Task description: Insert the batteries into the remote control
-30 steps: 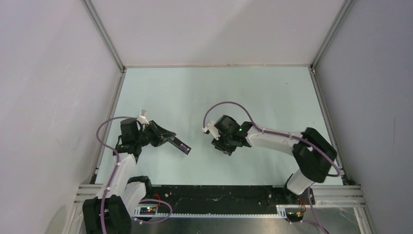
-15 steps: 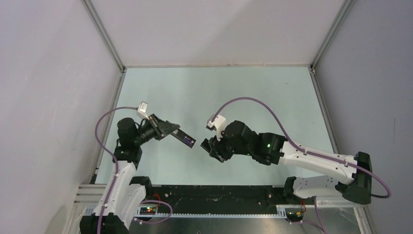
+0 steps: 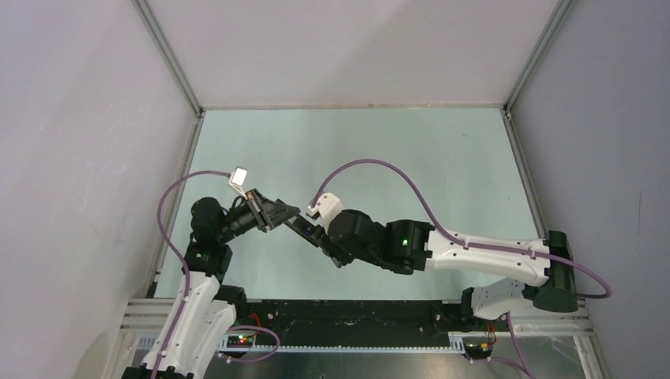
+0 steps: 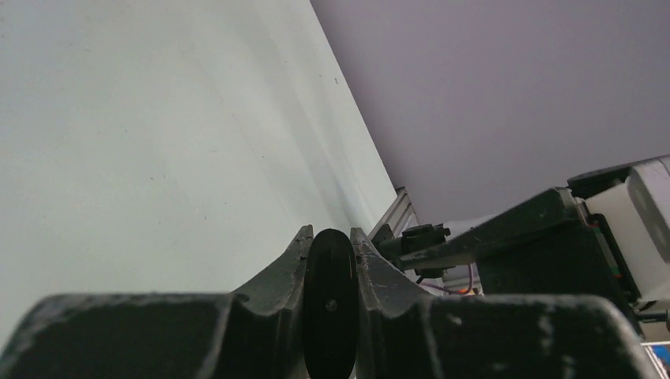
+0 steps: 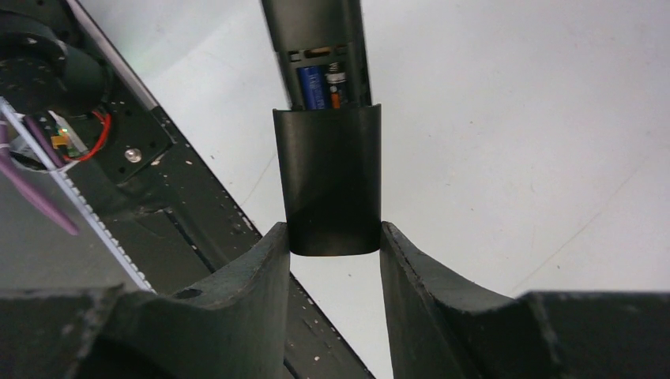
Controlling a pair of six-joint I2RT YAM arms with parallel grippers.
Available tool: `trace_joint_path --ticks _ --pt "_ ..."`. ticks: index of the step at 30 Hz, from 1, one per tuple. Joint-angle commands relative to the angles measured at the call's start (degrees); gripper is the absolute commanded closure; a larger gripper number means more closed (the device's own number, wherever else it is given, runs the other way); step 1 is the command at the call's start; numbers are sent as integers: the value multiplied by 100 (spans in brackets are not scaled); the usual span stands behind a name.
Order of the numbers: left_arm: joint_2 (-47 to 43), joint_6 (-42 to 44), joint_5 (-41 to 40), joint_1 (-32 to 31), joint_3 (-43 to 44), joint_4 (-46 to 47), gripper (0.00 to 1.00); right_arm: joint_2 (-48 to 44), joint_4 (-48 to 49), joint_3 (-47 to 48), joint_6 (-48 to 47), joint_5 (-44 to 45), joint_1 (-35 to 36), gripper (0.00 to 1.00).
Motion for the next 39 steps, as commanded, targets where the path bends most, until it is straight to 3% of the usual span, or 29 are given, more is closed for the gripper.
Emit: trace_joint_path --ticks 1,19,39 --pt "-185 128 201 -131 193 274 100 155 -308 421 -110 361 58 74" --pt "-176 254 133 -318 156 273 100 1013 -982 1241 -43 786 259 73" --pt "-176 263 202 -353 156 273 100 1201 -829 1328 -108 712 256 73"
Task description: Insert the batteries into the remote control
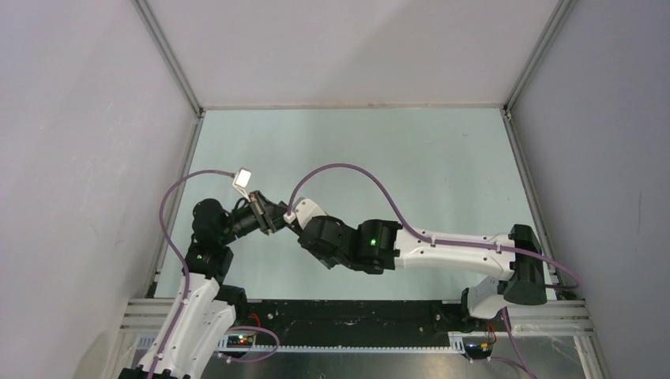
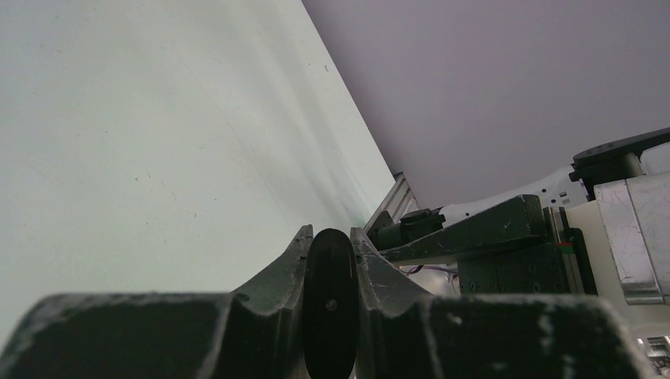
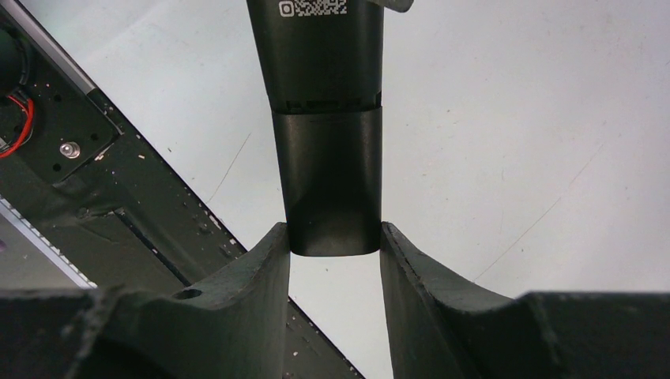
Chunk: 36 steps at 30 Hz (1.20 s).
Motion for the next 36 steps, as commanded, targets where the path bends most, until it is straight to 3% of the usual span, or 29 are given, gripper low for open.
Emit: trace_joint_path --ticks 1,21,36 --pt "-36 114 176 -71 156 243 100 71 106 284 -13 76 15 73" --pt "46 29 199 -106 165 245 100 248 134 423 96 36 -183 73" --pt "330 -791 297 -100 142 247 100 448 82 677 403 55 -380 68"
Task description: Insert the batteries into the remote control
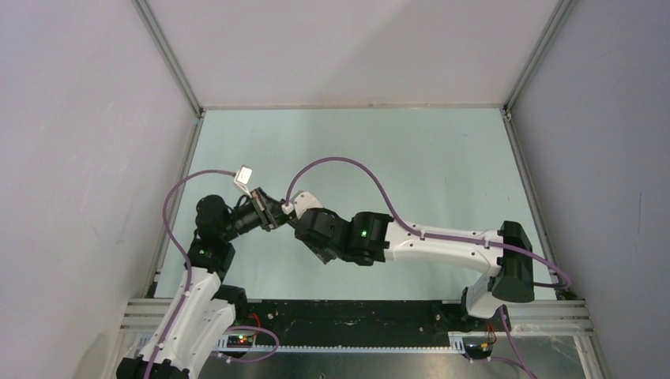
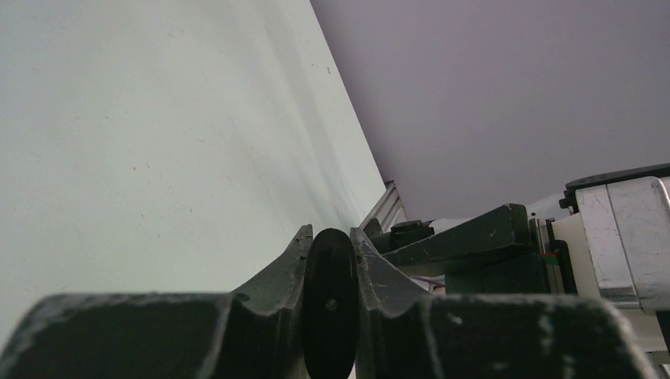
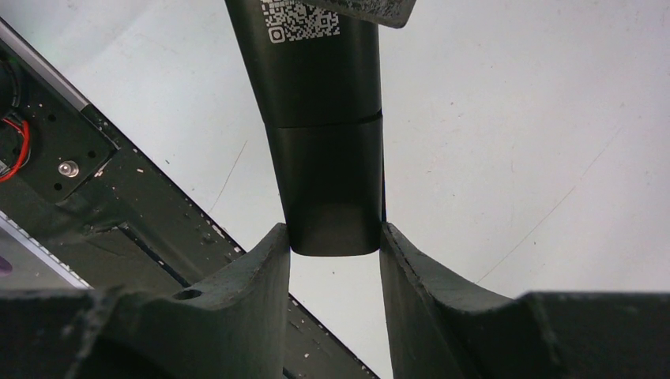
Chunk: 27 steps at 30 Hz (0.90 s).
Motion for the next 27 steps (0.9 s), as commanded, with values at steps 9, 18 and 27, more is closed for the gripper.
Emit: trace_joint_path --ticks 9,18,27 --pt "83 -526 545 -63 235 34 100 161 196 412 -64 163 -158 59" --pt "286 -601 616 -64 494 -309 100 153 104 400 -26 -19 -231 47" --pt "365 -176 501 -63 730 -1067 100 141 87 409 -54 26 -240 34"
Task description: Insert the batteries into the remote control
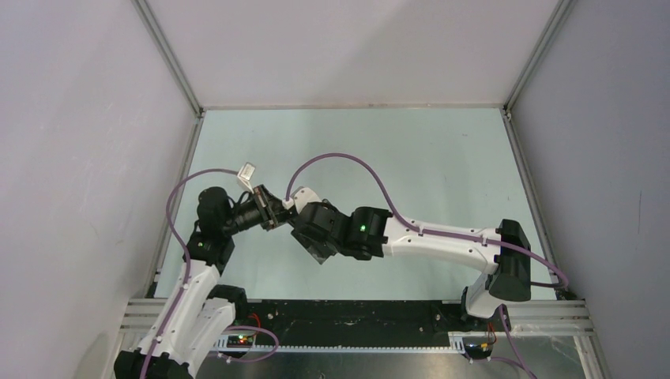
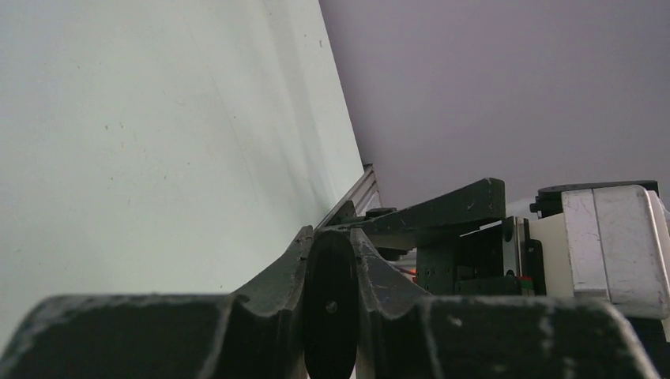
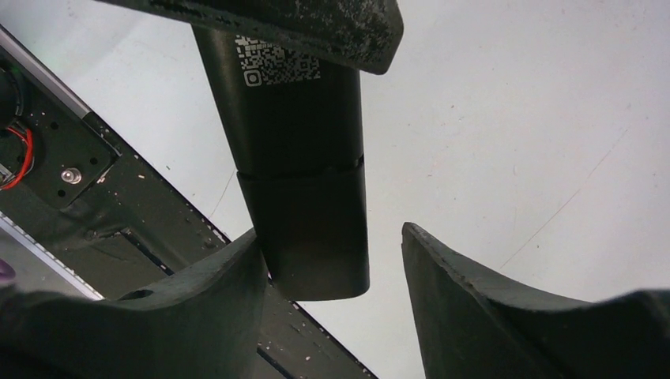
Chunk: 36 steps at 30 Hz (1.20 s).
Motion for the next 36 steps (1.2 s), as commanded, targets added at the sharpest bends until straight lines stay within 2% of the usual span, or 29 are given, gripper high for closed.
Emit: trace_joint_path --ticks 1,4,9,14,23,27,31,36 --pt "13 182 274 -63 322 -453 100 39 124 292 -26 223 -61 32" --pt "30 192 242 -58 339 -482 100 -22 127 325 -32 234 -46 26" --pt "146 214 172 -58 388 -481 100 -319 406 147 -205 -113 -12 8" --pt "324 241 126 -61 490 -485 100 -675 892 -261 -126 -683 -37 1" --pt "545 144 66 -53 703 -486 100 -1459 1368 -738 730 -620 -240 1" --pt "580 40 52 -58 835 -483 100 -2122 1537 -1231 2029 -347 -661 1" --pt "583 -152 13 -56 966 -481 100 -2883 1796 -1926 3270 -189 -990 9" --pt "590 -585 -82 -59 1146 -485 100 -3592 2128 -2616 4115 97 -1046 11"
